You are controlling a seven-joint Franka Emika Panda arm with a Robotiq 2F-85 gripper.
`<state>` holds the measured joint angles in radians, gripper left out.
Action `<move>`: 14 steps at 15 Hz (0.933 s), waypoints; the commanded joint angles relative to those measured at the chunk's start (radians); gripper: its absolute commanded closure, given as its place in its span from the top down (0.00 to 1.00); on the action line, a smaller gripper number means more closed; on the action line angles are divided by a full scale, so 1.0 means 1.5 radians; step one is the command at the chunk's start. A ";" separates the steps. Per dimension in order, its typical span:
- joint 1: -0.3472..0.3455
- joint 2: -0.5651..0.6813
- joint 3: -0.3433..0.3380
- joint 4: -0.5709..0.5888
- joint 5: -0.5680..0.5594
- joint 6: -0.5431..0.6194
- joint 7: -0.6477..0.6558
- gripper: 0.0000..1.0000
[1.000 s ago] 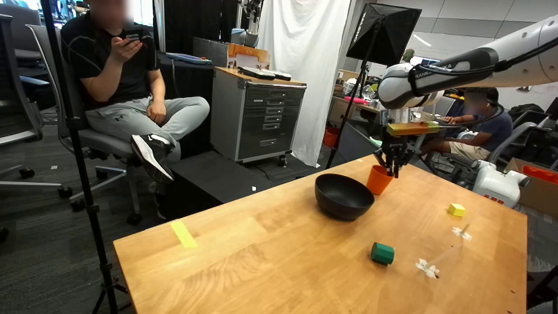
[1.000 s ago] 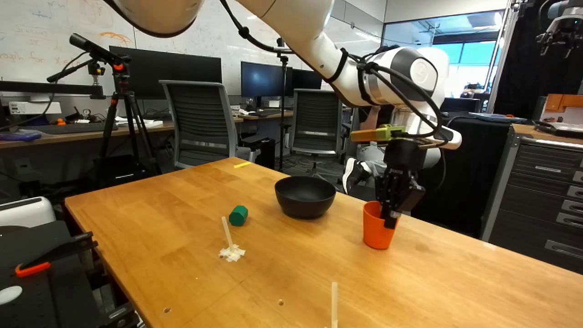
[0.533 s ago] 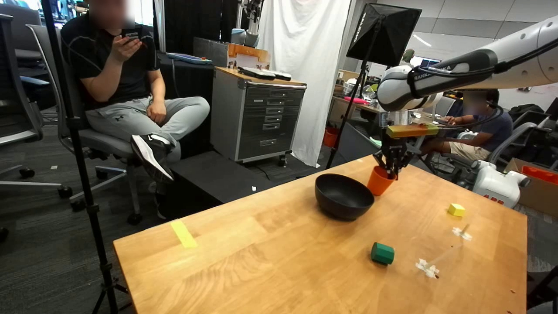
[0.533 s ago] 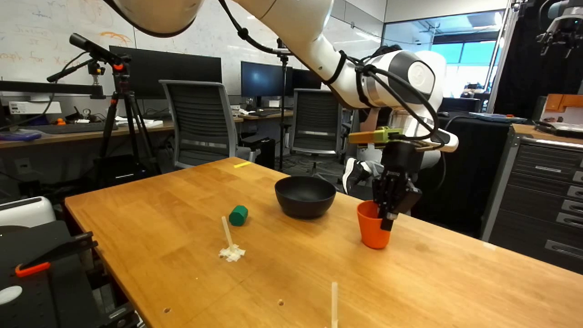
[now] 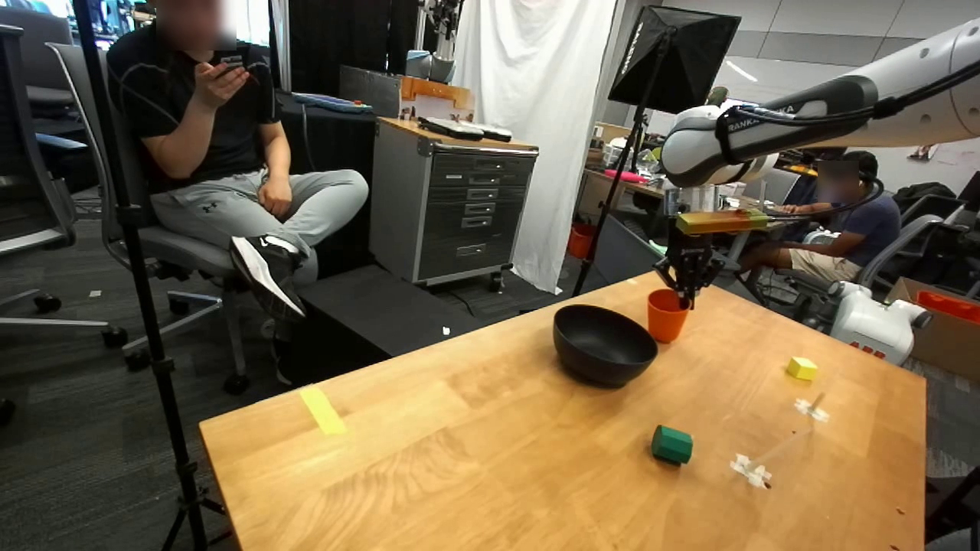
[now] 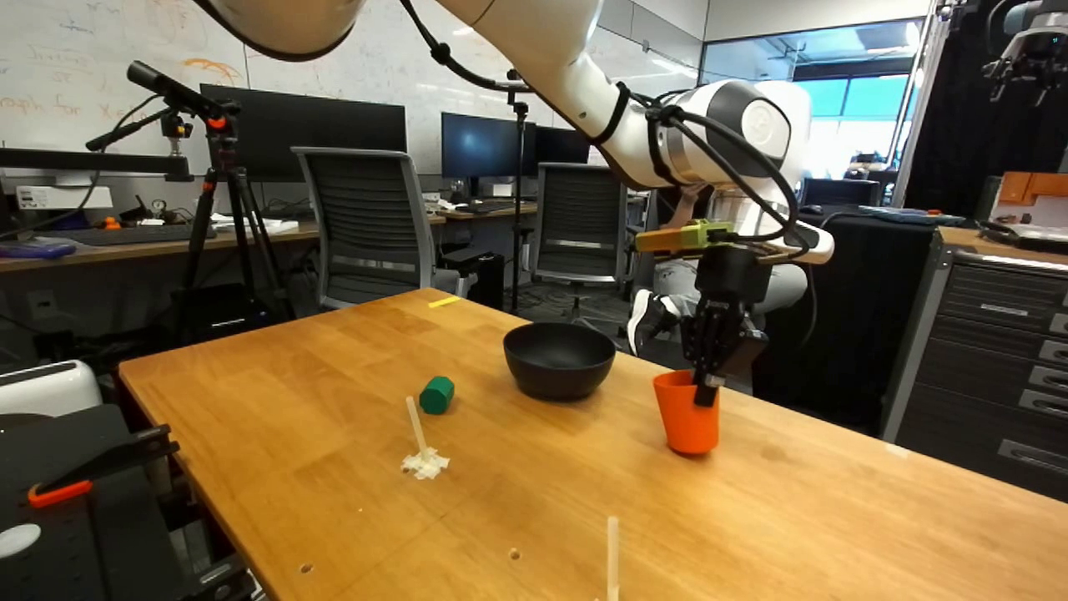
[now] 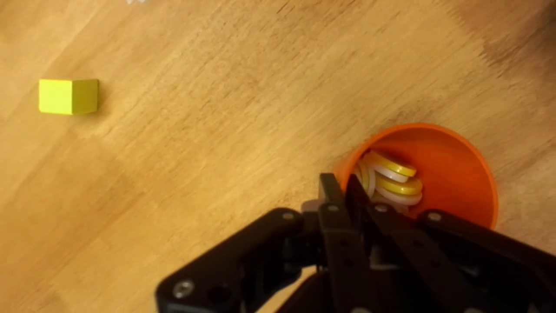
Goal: Pour the contents in the cup into the bowl
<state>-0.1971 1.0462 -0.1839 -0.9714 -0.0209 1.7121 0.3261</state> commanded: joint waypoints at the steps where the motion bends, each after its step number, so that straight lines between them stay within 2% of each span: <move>1: 0.013 -0.028 -0.007 -0.036 -0.012 0.018 0.007 0.06; 8: 0.028 -0.101 -0.007 -0.106 -0.010 0.071 0.012 0.05; 14: 0.060 -0.203 -0.020 -0.228 -0.040 0.149 0.045 0.04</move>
<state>-0.1555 0.8588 -0.1867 -1.1520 -0.0378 1.8617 0.3485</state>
